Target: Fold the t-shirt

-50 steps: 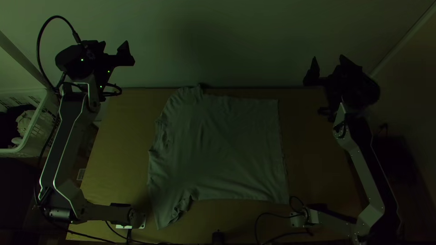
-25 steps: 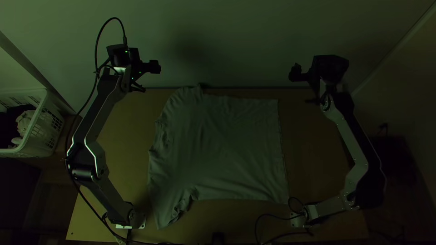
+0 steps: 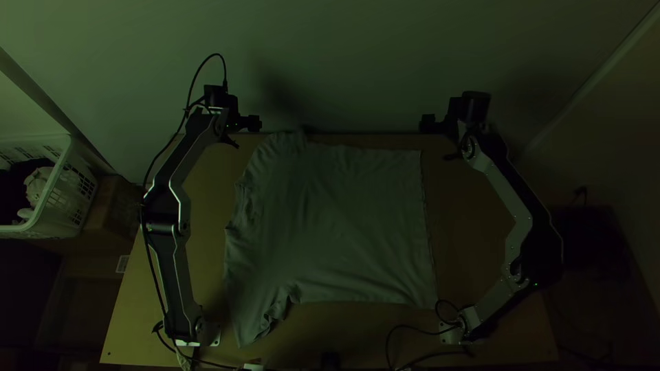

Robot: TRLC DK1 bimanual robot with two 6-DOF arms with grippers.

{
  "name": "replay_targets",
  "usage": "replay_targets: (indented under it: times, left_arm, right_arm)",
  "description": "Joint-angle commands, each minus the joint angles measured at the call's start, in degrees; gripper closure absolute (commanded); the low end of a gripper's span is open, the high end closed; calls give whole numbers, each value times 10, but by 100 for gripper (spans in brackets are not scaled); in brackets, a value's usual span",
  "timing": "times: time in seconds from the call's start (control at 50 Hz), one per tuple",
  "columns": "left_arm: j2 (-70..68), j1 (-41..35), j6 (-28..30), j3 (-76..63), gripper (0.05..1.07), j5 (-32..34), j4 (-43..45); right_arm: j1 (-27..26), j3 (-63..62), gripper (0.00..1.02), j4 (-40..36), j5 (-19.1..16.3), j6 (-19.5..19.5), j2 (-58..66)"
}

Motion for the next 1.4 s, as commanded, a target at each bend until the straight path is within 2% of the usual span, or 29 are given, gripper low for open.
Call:
replay_targets:
  times: [0.0, 0.36, 0.68, 1.04, 1.06, 1.1, 1.2, 1.22, 1.38]
  left_arm:
    - [44, -1, 2, 42, 19, 8, -17]
    - [125, -1, 5, 69, 20, 10, -43]
    - [144, -13, 4, 69, 20, 10, -51]
    - [177, -31, 28, 75, 20, -33, -61]
    - [179, -31, 28, 76, 23, -33, -60]
    - [180, -30, 33, 77, 39, -32, -60]
    - [179, -28, 35, 78, 98, -32, -55]
    - [178, -27, 34, 78, 105, -31, -54]
    - [156, -23, 27, 78, 105, -31, -56]
  right_arm:
    - [6, -11, 4, -1, -4, 25, 15]
    - [-3, -40, 4, 2, -4, 59, 51]
    - [-8, -60, 4, 2, -4, 69, 61]
    - [-10, -75, 4, 2, -4, 83, 62]
    - [-11, -74, 4, 3, -4, 83, 64]
    - [-12, -72, 4, 3, -4, 86, 67]
    - [-12, -67, 4, 2, -4, 88, 81]
    - [-12, -65, 4, 2, -4, 88, 85]
    - [-10, -41, 4, -2, -4, 93, 123]
